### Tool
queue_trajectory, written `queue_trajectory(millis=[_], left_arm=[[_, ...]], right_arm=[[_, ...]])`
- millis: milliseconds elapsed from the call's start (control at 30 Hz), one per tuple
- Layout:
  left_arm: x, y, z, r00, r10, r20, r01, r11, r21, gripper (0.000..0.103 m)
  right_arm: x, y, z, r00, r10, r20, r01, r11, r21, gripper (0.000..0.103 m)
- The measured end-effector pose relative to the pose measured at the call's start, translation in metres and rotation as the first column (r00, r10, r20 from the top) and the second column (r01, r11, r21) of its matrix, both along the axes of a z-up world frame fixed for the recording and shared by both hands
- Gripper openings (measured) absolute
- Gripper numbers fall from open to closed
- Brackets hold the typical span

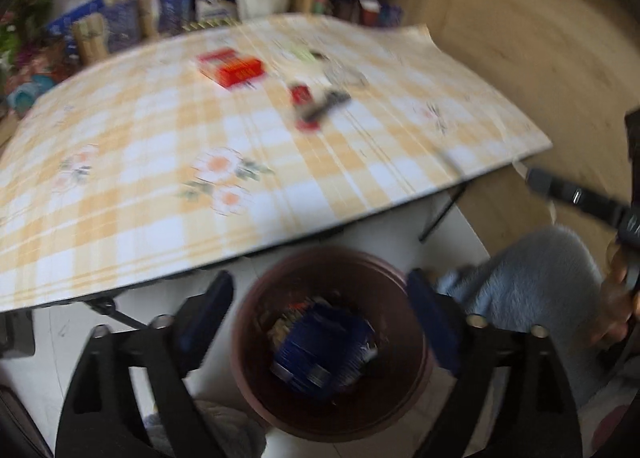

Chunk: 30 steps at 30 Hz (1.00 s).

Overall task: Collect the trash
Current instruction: 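Carry the white spork over the bin and open the right gripper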

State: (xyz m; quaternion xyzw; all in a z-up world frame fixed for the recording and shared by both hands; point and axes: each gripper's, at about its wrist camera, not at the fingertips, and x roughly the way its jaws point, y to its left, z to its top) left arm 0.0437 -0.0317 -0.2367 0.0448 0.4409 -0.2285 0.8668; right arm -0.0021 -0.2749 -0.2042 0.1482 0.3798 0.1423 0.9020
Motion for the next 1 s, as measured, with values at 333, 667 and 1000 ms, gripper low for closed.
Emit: queue_trajectory(millis=[333, 667, 1000], left_arm=[[-0.032, 0.063, 0.026, 0.965, 0.237, 0.113, -0.236, 0.972, -0.021, 0.097], [-0.052, 0.094, 0.013, 0.895, 0.426, 0.131, -0.423, 0.905, -0.047, 0.097], [-0.044, 0.09, 0.0, 0.903, 0.42, 0.09, -0.42, 0.907, -0.023, 0.097]], right_arm=[[-0.001, 0.05, -0.025, 0.989, 0.143, -0.023, -0.144, 0.989, -0.042, 0.021], [0.001, 0.078, -0.055, 0.98, 0.183, -0.074, -0.193, 0.969, -0.154, 0.022], [0.003, 0.085, -0.068, 0.975, 0.194, -0.108, -0.213, 0.954, -0.212, 0.021]])
